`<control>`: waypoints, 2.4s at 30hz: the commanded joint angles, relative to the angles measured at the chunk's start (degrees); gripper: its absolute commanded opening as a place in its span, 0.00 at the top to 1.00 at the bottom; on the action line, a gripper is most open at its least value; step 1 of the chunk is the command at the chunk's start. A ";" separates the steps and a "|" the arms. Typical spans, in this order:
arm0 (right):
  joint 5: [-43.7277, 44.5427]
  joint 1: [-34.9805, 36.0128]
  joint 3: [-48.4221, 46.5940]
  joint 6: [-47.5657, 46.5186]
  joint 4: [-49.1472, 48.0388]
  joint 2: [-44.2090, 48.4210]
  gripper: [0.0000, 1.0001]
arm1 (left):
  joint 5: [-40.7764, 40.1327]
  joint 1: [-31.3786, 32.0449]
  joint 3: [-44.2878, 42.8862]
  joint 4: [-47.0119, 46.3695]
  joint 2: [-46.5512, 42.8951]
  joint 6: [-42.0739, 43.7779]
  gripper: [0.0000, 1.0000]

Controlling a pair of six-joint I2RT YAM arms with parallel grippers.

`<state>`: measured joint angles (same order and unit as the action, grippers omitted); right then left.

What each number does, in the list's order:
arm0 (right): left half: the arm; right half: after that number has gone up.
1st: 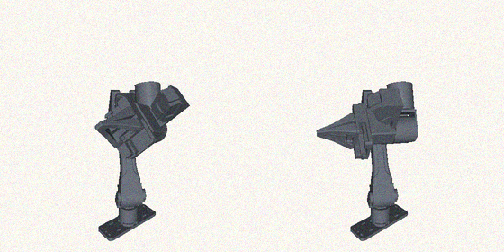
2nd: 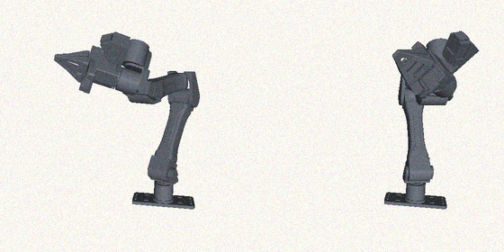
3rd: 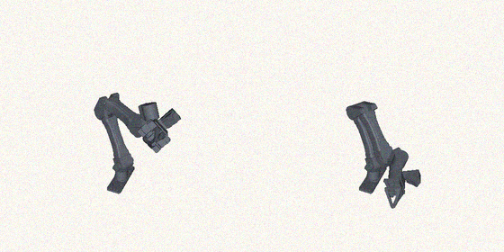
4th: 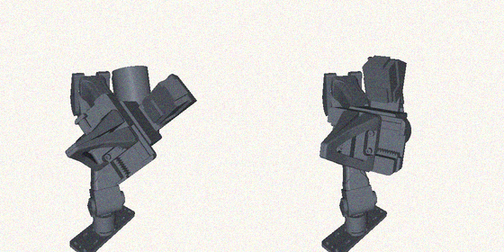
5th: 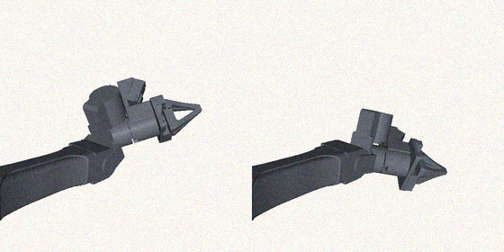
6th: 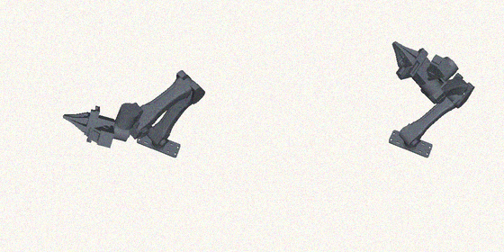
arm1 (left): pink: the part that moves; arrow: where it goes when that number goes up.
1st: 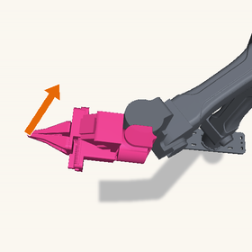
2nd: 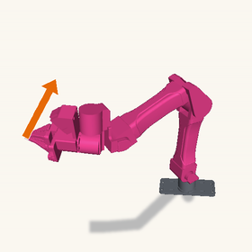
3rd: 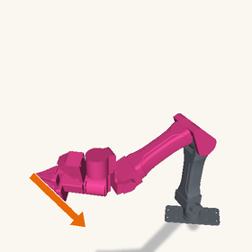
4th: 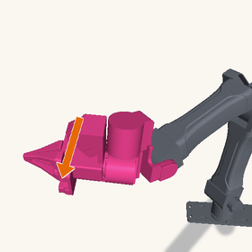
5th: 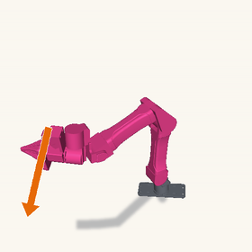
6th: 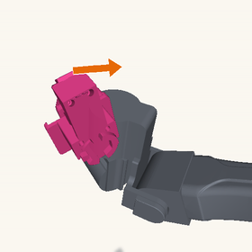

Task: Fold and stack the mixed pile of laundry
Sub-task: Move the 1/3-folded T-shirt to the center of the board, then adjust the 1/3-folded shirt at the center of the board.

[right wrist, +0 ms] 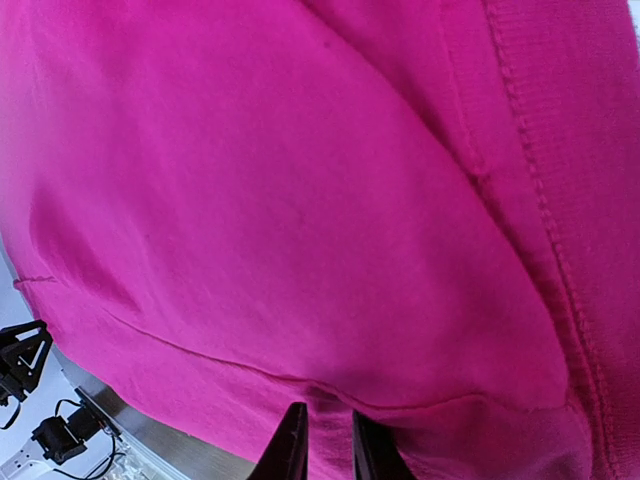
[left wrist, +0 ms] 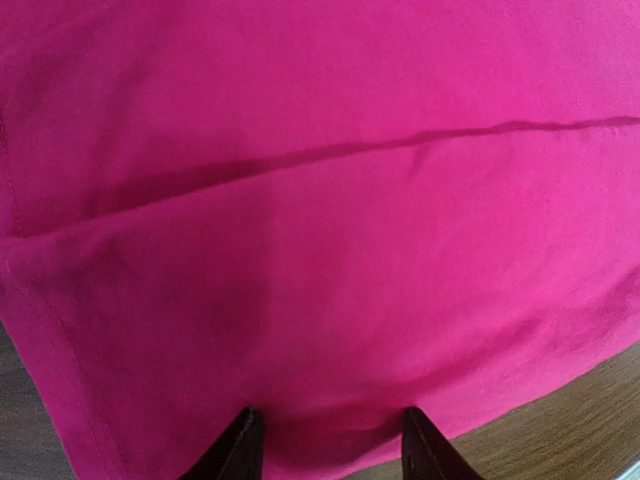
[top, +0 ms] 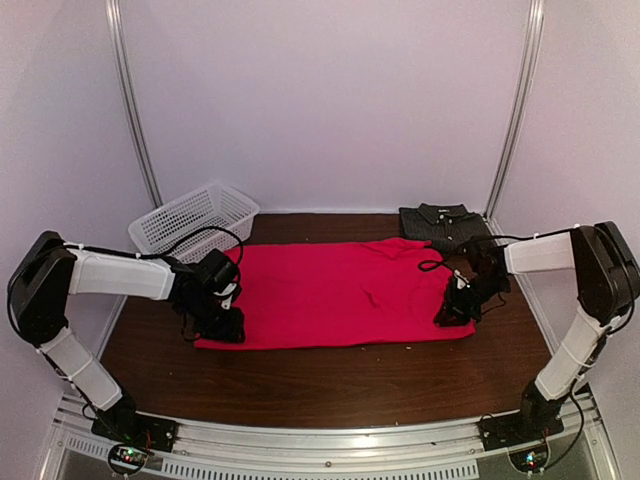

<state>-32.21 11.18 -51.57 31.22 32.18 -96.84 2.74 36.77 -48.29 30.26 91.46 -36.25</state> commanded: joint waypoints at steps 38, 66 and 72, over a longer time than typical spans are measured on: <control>8.95 0.95 -11.89 -1.54 5.22 18.23 0.45 | -2.96 -6.15 -7.31 8.76 -23.66 -1.02 0.02; -4.06 2.69 -19.98 9.46 -7.27 -13.63 0.55 | 5.08 -13.48 -19.51 3.84 -3.06 2.22 0.05; -3.38 2.90 -21.96 9.79 -7.97 -16.57 0.58 | 5.23 -14.00 -19.34 4.14 -2.68 2.32 0.05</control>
<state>-37.45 13.65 -71.05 40.75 24.67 -111.96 7.97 23.49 -66.32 35.68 88.16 -34.96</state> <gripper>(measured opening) 0.427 0.947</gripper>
